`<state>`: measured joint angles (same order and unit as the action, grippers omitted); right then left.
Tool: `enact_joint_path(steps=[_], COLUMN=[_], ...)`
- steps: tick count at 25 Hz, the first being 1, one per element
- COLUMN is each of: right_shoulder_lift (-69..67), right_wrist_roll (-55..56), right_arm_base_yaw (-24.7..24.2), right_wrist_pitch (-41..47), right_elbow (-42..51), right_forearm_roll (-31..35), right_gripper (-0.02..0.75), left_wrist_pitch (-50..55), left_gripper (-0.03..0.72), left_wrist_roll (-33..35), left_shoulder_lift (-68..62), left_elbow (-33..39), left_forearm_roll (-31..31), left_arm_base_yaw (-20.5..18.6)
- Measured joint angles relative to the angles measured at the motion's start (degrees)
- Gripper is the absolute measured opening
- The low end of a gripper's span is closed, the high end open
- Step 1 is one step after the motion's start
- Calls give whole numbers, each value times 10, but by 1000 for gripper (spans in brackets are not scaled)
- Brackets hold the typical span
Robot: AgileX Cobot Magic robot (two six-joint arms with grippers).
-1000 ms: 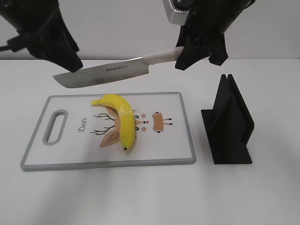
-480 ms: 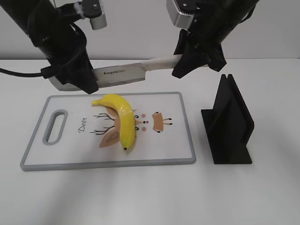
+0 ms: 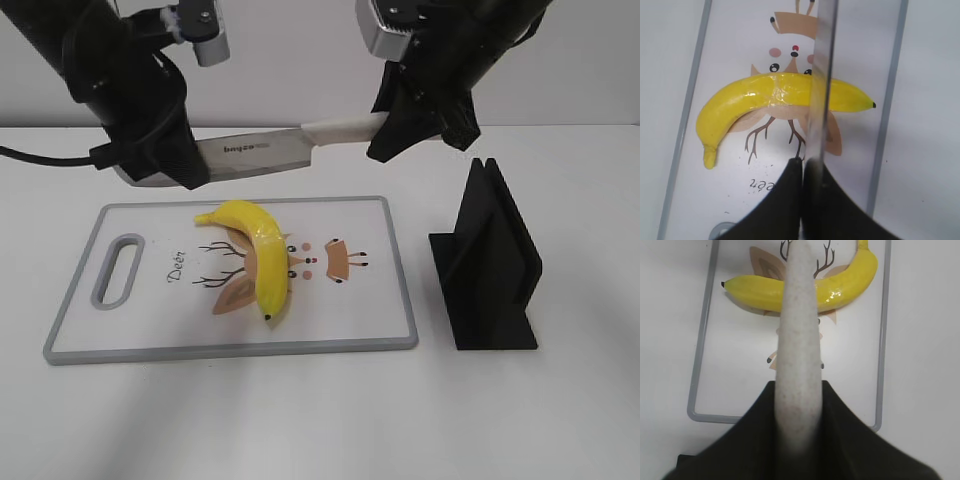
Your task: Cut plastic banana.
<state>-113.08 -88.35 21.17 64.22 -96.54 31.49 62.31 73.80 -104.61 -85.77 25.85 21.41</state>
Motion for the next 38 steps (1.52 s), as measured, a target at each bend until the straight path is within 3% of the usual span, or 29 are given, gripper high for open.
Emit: enact_joint_path(steps=[6,15,27,38], right_shoulder_lift=[-7,-69,-195,-156], right_wrist_roll=[20,81,84,95], right_arm_base_yaw=[0,6,3,5], right_wrist_pitch=[-15,-35,-79,-71], right_elbow=[0,-2,-9,-12], right_forearm_roll=[-7,-76,-94,-113], right_gripper=[169,170,175,175], left_wrist_pitch=[-21,-58,-118,-121], left_gripper=[-2,-2,6,-2], left_wrist_roll=[1,2,12,4], left_shoulder_lift=[0,-41,-199,-180], left_elbow=[0,0,-16,-10], left_forearm_roll=[-6,-14,16,-16], left_arm_base_yaw=[0,1,5,16])
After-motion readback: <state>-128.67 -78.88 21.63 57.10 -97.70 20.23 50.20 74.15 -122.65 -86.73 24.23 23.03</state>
